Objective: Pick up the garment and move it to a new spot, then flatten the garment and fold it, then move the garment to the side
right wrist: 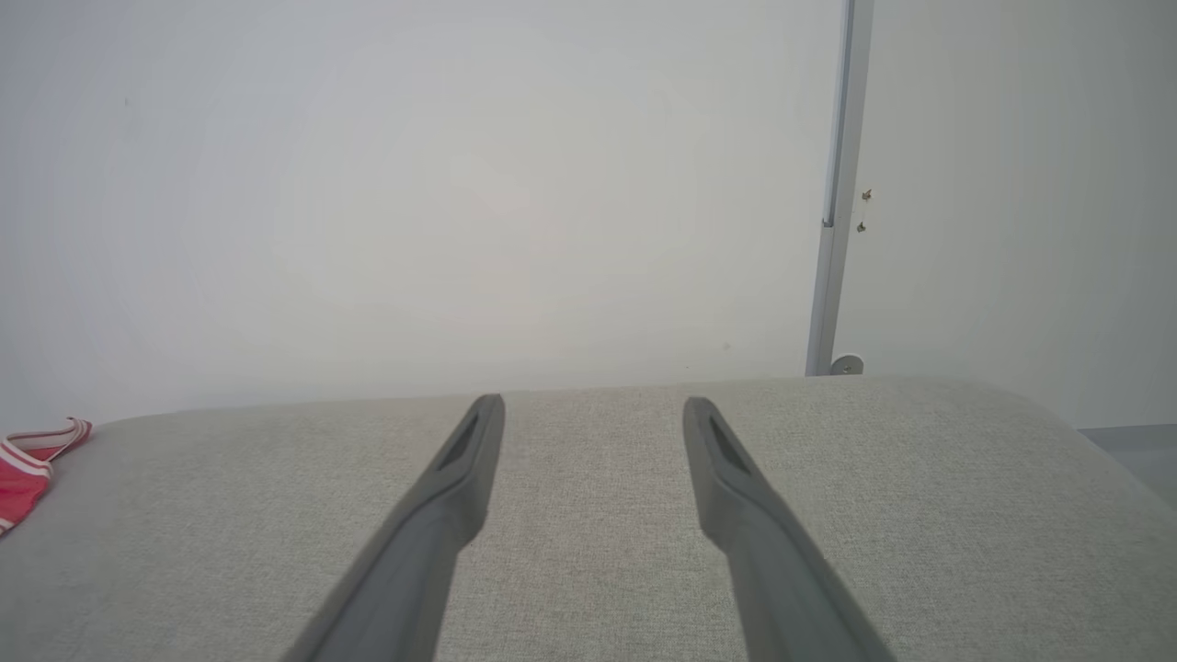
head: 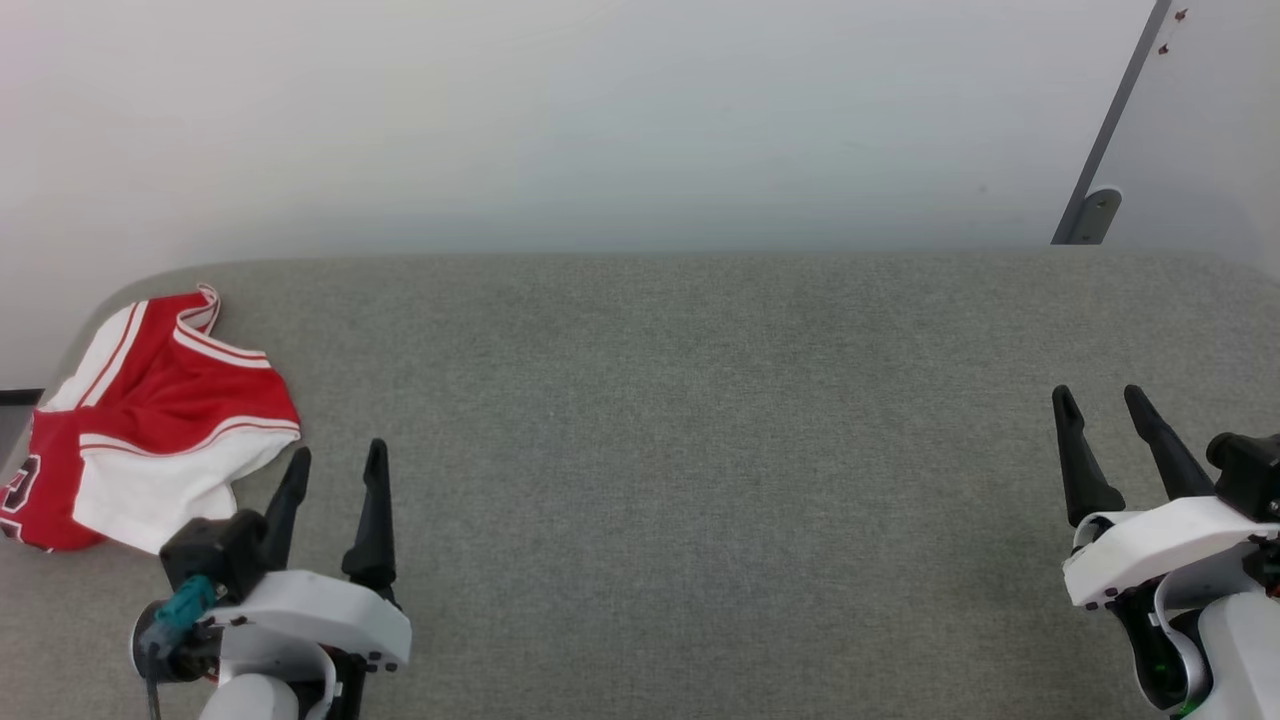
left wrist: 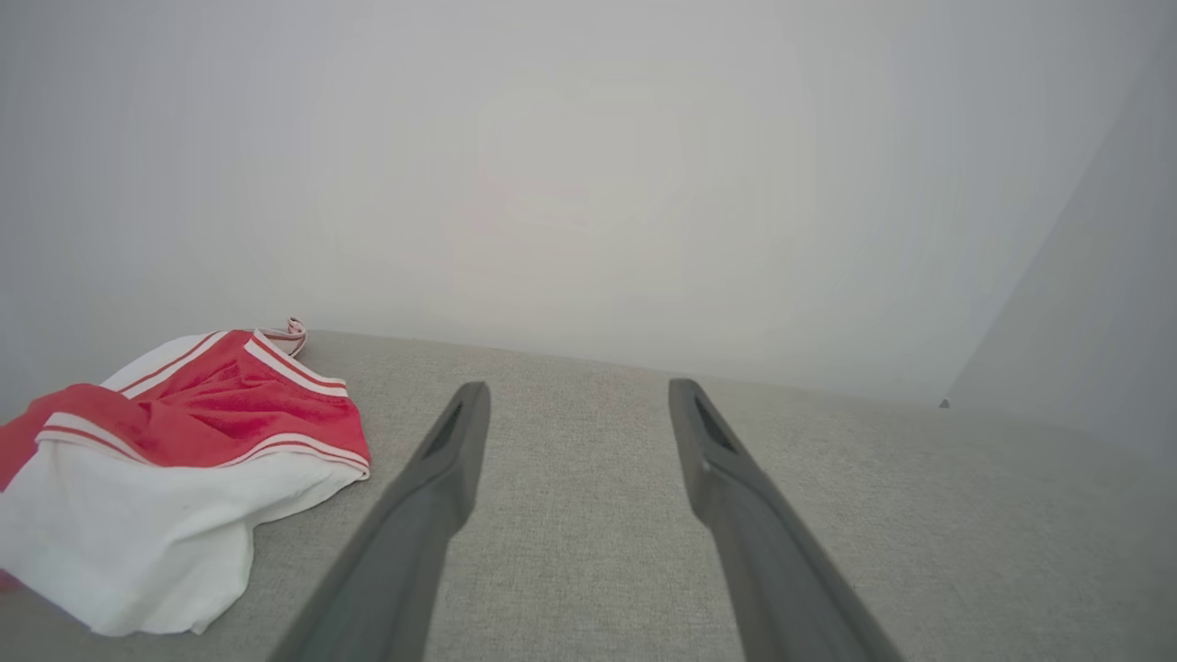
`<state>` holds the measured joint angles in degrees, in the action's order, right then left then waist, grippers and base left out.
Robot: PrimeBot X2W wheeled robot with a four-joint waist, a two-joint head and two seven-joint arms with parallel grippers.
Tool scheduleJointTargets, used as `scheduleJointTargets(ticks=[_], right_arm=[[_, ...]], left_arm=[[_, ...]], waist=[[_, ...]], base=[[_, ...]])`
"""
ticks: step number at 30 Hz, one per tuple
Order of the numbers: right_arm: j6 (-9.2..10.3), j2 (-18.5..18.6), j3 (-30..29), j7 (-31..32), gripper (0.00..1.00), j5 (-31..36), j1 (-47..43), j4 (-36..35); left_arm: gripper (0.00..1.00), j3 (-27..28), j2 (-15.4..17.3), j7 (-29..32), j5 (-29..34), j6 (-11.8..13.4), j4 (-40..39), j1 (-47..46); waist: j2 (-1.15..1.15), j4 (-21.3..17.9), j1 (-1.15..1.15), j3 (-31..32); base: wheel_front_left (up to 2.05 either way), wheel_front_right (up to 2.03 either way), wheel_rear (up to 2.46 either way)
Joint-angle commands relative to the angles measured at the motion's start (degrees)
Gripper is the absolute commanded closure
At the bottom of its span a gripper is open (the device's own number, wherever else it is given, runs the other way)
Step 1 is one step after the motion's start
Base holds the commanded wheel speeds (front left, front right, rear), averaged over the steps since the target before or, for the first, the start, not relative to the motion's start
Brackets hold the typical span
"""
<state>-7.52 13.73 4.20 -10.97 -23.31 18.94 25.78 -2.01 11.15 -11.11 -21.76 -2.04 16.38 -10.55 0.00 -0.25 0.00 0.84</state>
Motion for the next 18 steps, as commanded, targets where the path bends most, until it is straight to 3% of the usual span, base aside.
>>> scheduleJointTargets(ticks=[1, 18], right_arm=[[0.04, 0.1, 0.0, -0.5, 0.0, 1.1, -0.4, -0.6], [0.05, 0.6, 0.0, -2.5, 0.0, 1.6, -3.9, -4.8]], left_arm=[[0.0, 0.2, 0.1, -0.4, 1.1, -0.3, 0.0, -0.6], [0.0, 2.6, -1.5, -2.4, 7.8, -1.9, -0.9, 0.8]], waist=[[0.0, -0.1, 0.0, 0.0], [0.0, 0.1, 0.0, 0.5]], base=[[0.0, 0.0, 0.0], [0.0, 0.0, 0.0]])
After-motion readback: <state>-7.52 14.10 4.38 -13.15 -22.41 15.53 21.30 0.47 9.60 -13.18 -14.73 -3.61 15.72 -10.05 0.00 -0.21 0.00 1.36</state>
